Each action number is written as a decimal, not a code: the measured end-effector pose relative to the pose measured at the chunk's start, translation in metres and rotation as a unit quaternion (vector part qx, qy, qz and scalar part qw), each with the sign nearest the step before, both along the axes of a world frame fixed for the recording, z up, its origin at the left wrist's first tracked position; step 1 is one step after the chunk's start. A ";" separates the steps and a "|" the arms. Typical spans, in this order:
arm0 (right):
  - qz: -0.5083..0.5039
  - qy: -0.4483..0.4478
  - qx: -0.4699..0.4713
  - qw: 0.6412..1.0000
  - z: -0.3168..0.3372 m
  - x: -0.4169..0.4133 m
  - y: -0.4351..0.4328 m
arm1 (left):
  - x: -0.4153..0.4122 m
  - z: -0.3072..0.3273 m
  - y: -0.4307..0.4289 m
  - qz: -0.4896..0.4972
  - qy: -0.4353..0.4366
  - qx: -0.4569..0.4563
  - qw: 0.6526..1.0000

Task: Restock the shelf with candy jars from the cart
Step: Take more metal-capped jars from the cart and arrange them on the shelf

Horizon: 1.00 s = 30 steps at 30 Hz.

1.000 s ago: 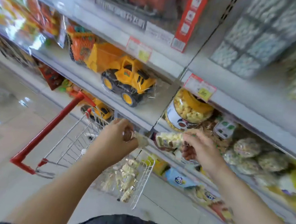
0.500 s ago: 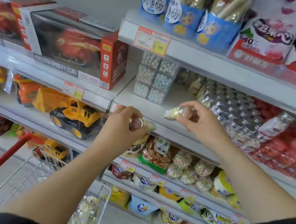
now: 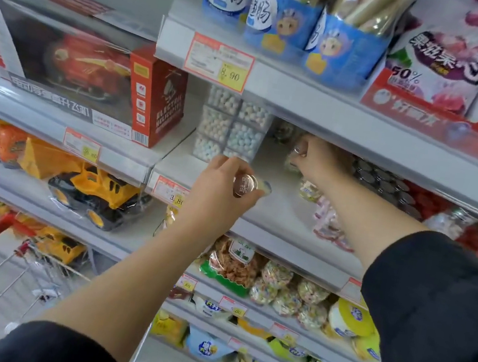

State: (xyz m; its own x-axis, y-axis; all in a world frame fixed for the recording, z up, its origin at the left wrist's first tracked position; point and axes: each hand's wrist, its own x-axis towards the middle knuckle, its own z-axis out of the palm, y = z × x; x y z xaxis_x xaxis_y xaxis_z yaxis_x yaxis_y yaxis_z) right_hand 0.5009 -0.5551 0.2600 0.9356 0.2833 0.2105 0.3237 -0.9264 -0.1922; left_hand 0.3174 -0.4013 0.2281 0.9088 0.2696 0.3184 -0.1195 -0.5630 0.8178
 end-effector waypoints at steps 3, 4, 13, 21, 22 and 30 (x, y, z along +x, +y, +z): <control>-0.020 -0.010 -0.021 1.000 -0.009 0.013 -0.003 | 0.009 -0.002 -0.001 0.004 0.004 -0.001 1.000; -0.022 -0.018 -0.025 0.999 -0.010 0.014 -0.003 | 0.012 -0.003 -0.001 0.004 0.005 -0.003 1.000; -0.053 0.000 -0.002 0.999 -0.016 0.026 0.003 | 0.019 -0.010 0.000 0.000 0.004 -0.014 1.000; -0.074 0.041 0.049 0.995 -0.010 0.044 0.007 | 0.023 -0.017 0.006 0.006 -0.006 -0.027 1.000; -0.077 0.040 0.052 0.995 -0.010 0.045 0.008 | 0.024 -0.017 0.007 0.007 -0.007 -0.027 1.000; -0.106 0.086 0.068 0.988 -0.002 0.046 0.017 | 0.027 -0.020 0.008 0.015 -0.011 -0.028 0.999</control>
